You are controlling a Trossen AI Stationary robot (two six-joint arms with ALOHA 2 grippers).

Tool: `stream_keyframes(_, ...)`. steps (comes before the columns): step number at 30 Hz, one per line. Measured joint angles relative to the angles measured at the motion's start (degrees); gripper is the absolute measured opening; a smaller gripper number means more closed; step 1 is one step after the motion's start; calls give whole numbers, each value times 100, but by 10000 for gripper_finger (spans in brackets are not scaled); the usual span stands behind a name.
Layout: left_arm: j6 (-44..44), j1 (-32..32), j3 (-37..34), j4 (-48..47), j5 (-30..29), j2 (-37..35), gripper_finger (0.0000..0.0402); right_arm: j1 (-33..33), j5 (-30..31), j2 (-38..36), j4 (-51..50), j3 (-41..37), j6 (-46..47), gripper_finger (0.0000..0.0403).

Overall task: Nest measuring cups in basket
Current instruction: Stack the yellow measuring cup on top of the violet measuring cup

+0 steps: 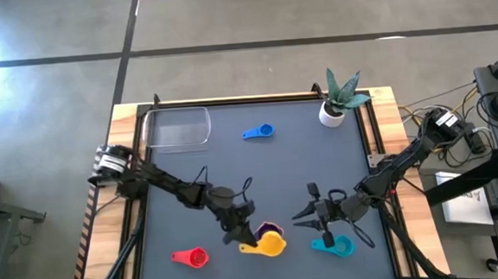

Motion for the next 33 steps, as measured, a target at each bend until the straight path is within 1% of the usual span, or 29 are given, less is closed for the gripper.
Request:
stream_keyframes(15, 138, 385, -293, -164, 28, 52, 0, -3, 9, 0, 45, 0, 4, 68)
stream_keyframes(18, 139, 404, -291, -201, 28, 52, 7, -3, 25, 0, 45, 0, 4, 68)
stream_keyframes(21, 193, 406, -285, -268, 28, 57, 25, -3, 44, 0, 45, 0, 4, 68)
stream_keyframes(25, 245, 422, -282, -385, 57, 57, 58, -3, 45, 0, 45, 0, 5, 68)
stream_keyframes(33, 471, 473, -245, -403, 413, 5, 131, -3, 44, -2, 49, 0, 154, 68)
